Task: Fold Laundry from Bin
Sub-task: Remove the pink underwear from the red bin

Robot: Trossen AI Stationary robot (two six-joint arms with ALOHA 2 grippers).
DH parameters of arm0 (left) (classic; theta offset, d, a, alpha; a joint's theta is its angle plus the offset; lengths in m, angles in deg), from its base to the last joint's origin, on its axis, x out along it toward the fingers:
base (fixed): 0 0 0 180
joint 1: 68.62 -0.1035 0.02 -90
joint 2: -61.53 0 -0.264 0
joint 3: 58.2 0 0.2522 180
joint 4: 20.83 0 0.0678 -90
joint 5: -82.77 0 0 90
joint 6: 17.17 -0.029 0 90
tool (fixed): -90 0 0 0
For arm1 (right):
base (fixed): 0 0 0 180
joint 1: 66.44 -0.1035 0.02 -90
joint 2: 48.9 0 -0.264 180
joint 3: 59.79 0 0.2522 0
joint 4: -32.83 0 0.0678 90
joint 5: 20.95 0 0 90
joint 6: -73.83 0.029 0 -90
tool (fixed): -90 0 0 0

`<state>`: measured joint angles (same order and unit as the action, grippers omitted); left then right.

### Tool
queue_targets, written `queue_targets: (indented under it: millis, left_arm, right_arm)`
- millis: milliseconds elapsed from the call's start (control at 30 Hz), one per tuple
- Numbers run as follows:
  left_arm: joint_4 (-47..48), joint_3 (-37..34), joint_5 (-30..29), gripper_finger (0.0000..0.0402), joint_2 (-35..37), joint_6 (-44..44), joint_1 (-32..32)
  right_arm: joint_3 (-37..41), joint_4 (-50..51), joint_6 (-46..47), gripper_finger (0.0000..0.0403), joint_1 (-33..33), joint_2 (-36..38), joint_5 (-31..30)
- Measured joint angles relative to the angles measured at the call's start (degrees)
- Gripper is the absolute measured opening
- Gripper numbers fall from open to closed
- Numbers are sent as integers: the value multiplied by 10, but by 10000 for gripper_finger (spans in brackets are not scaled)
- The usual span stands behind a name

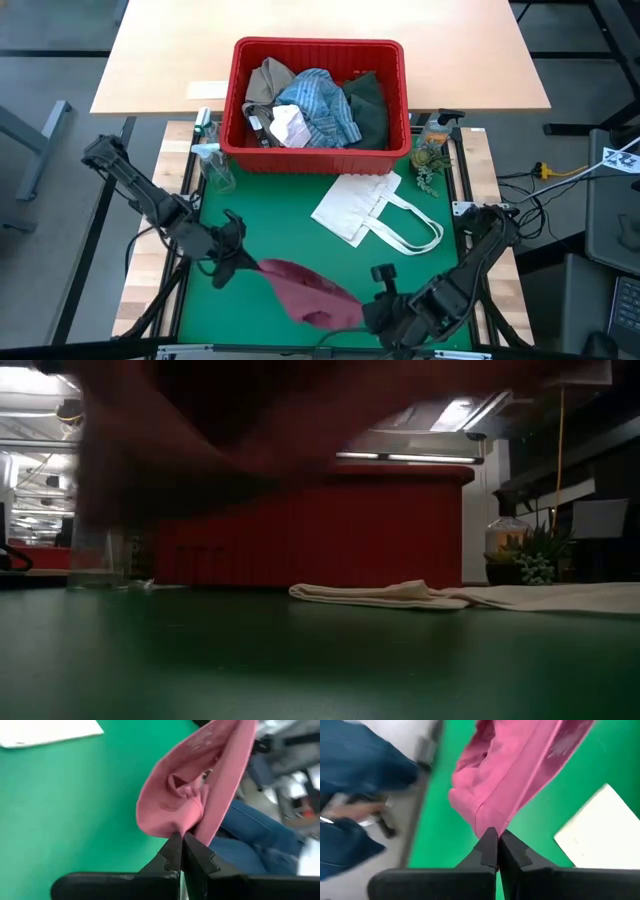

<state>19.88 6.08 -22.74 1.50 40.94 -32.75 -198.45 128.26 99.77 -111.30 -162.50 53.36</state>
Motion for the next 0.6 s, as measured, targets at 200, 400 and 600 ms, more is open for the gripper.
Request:
queue_targets:
  millis: [200, 400, 600]
  left_arm:
    - [-1, 0, 28, 0, -75, 0, -67]
    - [-4, 0, 67, 0, -104, -2, -102]
    - [-3, 13, 140, 0, -80, 48, -102]
  right_arm:
    - [64, 61, 52, 1, -3, 2, 6]
    - [148, 60, 73, 1, -1, 33, 35]
    - [153, -30, 73, 1, 0, 72, 34]
